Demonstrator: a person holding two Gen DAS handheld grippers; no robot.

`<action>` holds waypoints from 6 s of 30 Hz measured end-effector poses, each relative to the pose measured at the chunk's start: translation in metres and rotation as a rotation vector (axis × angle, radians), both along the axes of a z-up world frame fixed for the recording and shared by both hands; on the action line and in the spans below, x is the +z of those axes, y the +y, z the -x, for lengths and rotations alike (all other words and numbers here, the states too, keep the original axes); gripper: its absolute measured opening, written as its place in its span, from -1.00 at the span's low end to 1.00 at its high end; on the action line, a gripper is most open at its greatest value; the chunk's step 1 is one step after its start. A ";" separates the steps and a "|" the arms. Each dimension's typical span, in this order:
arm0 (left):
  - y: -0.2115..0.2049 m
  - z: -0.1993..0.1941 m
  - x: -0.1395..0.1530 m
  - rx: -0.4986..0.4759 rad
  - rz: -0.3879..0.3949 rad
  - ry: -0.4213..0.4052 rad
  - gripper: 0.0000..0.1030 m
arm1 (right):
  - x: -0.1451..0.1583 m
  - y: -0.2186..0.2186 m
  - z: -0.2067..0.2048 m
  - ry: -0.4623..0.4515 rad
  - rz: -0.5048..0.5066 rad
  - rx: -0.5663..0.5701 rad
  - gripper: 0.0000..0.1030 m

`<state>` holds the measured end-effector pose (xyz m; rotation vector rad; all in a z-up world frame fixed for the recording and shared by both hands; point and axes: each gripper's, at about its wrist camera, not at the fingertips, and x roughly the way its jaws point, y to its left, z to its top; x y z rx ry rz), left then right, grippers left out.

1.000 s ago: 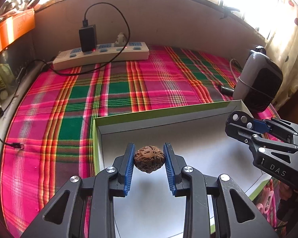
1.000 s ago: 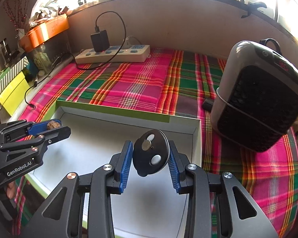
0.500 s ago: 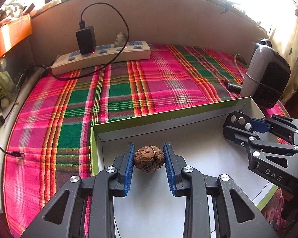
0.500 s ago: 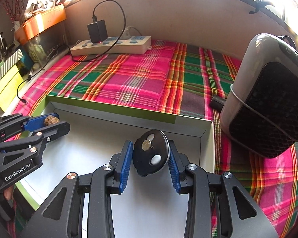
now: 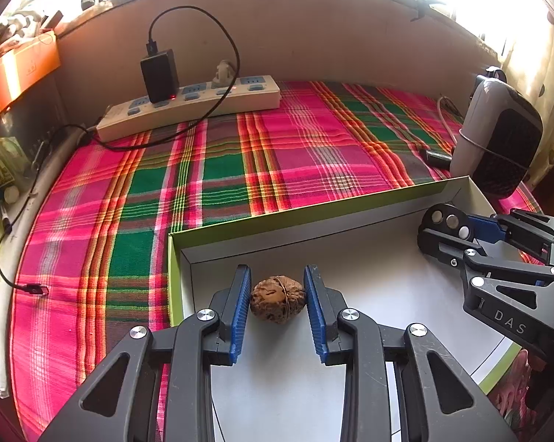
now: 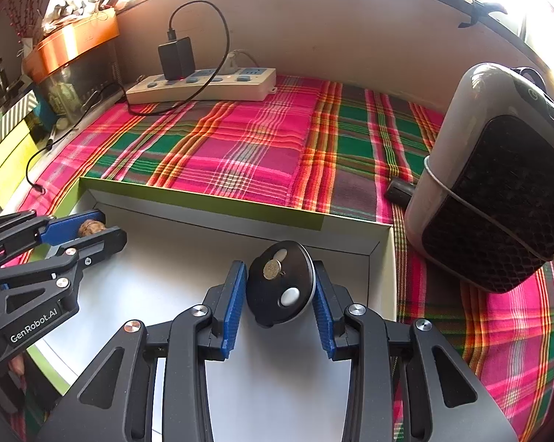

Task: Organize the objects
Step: 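Carry the walnut with the left tool while the right tool carries the disc into the white box, then open the left tool to drop the walnut while the right tool releases the disc, then move the left tool to the black rectangular device while the right tool approaches the pink hook, then grasp the black rectangular device with the left tool while the right tool grasps the pink hook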

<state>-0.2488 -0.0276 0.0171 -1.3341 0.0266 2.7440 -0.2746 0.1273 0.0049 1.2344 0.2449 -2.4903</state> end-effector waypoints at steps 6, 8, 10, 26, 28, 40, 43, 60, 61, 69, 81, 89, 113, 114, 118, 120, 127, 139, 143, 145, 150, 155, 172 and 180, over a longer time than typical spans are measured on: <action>-0.001 0.000 0.001 -0.003 -0.010 -0.005 -0.45 | 0.001 0.002 0.002 0.005 0.006 -0.015 -0.17; -0.002 -0.001 0.001 0.000 -0.018 -0.006 -0.43 | 0.002 0.002 0.002 0.003 0.008 -0.019 -0.17; -0.002 -0.004 0.003 -0.002 -0.025 0.000 -0.40 | 0.002 0.003 0.001 0.002 0.012 -0.026 -0.17; -0.010 -0.037 0.026 0.006 -0.041 0.061 -0.38 | 0.021 0.015 -0.025 0.040 0.047 -0.055 -0.15; -0.011 -0.043 0.030 0.005 -0.039 0.069 -0.38 | 0.025 0.017 -0.030 0.048 0.052 -0.057 -0.15; -0.019 -0.085 0.039 0.004 -0.046 0.099 -0.38 | 0.039 0.027 -0.068 0.077 0.077 -0.074 -0.15; -0.024 -0.097 0.040 0.010 -0.055 0.108 -0.38 | 0.042 0.030 -0.077 0.087 0.082 -0.076 -0.15; -0.046 -0.157 0.026 -0.049 -0.136 0.103 -0.38 | 0.042 0.059 -0.140 0.136 0.094 -0.134 -0.15; -0.046 -0.157 0.023 -0.050 -0.140 0.094 -0.38 | 0.041 0.063 -0.143 0.134 0.100 -0.146 -0.15; -0.045 -0.159 0.011 -0.066 -0.198 0.076 -0.38 | 0.024 0.068 -0.161 0.085 0.104 -0.181 -0.15; -0.050 -0.155 0.001 -0.069 -0.236 0.049 -0.38 | 0.005 0.051 -0.159 0.021 0.092 -0.174 0.07; -0.048 -0.155 0.000 -0.087 -0.242 0.041 -0.38 | -0.001 0.057 -0.156 0.006 0.070 -0.216 0.11; -0.029 -0.186 0.005 -0.201 -0.190 0.031 -0.38 | -0.005 0.074 -0.161 0.008 -0.005 -0.261 0.11; -0.029 -0.185 0.006 -0.198 -0.169 0.039 -0.38 | -0.005 0.074 -0.161 0.009 -0.006 -0.258 0.11; -0.028 -0.178 0.010 -0.222 -0.135 0.047 -0.33 | -0.005 0.074 -0.161 0.013 -0.006 -0.249 0.11; -0.026 -0.176 0.010 -0.254 -0.116 0.050 -0.33 | -0.005 0.075 -0.161 0.014 -0.006 -0.246 0.11; -0.027 -0.168 0.013 -0.305 -0.126 0.074 -0.29 | -0.006 0.073 -0.160 0.017 -0.006 -0.234 0.12; -0.012 -0.153 0.005 -0.423 -0.075 0.041 -0.20 | -0.006 0.068 -0.159 0.017 -0.009 -0.215 0.17; -0.002 -0.154 0.001 -0.450 -0.014 0.035 -0.20 | -0.006 0.067 -0.159 0.017 -0.008 -0.213 0.18; -0.003 -0.152 0.001 -0.450 -0.018 0.032 -0.20 | -0.007 0.067 -0.159 0.017 -0.009 -0.213 0.18; 0.000 -0.152 -0.001 -0.434 -0.018 0.022 -0.19 | -0.007 0.067 -0.159 0.018 -0.008 -0.212 0.18; 0.006 -0.151 -0.006 -0.418 0.015 0.011 -0.20 | -0.007 0.066 -0.157 0.017 -0.007 -0.210 0.18; 0.007 -0.149 -0.006 -0.320 -0.006 0.006 -0.24 | -0.007 0.067 -0.156 0.018 -0.008 -0.208 0.17; 0.001 -0.150 -0.005 -0.280 -0.030 0.009 -0.41 | -0.007 0.067 -0.157 0.018 -0.009 -0.208 0.17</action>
